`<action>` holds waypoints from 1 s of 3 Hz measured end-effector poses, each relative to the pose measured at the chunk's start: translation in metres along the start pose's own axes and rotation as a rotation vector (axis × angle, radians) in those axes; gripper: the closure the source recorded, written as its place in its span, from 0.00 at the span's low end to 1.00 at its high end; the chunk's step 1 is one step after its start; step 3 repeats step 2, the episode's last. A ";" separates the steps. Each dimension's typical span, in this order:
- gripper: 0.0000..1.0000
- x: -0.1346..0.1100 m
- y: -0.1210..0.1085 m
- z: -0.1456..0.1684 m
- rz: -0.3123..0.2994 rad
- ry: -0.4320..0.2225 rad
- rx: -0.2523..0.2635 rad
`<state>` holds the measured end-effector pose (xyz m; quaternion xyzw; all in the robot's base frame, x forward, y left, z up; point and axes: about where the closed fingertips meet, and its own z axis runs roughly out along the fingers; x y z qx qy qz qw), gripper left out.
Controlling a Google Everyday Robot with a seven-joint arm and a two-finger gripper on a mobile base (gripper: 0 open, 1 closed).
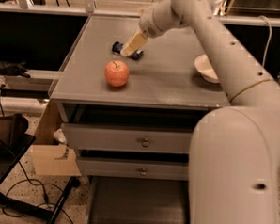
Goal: Pick rxbar blueberry from bottom drawer and place on counter
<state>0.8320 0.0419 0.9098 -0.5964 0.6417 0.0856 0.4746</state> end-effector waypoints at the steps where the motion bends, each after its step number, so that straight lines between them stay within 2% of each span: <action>1: 0.00 -0.066 -0.002 -0.089 -0.077 -0.123 0.118; 2: 0.00 -0.105 0.019 -0.150 -0.122 -0.253 0.223; 3: 0.00 -0.105 0.019 -0.150 -0.122 -0.253 0.223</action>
Offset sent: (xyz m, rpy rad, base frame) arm -0.1986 -0.2039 0.1572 0.5521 -0.6657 -0.3511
